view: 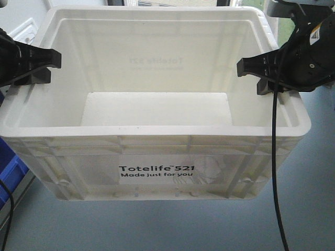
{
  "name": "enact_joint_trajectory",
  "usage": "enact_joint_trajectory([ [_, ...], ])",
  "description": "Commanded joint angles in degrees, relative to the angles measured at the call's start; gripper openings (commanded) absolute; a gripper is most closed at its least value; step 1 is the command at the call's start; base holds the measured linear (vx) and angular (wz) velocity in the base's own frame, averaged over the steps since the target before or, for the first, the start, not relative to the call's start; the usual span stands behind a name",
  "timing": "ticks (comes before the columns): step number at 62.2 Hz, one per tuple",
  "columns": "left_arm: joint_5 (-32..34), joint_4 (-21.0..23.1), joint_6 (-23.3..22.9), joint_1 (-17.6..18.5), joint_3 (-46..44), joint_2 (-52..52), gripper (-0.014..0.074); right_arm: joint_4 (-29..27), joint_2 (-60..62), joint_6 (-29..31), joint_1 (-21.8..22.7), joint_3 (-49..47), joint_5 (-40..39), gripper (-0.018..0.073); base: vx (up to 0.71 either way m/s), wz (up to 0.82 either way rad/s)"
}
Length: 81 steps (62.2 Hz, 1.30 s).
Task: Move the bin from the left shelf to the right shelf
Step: 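Hold the crate rims with both grippers while the base turns toward blue bins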
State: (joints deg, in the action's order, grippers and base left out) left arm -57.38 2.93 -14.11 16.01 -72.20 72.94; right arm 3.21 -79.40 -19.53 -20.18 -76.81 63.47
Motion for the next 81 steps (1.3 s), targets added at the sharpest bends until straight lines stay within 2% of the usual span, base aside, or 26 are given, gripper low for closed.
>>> enact_joint_trajectory([
  [1,5.1,-1.9,1.0,0.2,-2.1,-2.5,0.0152,2.7,2.9,0.2,0.4,-2.1,-5.7,0.0029,0.11,0.44],
  [81,5.1,-1.9,1.0,0.2,-2.1,-2.5,0.0152,2.7,2.9,0.2,0.4,-2.1,-5.7,0.0029,0.1,0.4],
])
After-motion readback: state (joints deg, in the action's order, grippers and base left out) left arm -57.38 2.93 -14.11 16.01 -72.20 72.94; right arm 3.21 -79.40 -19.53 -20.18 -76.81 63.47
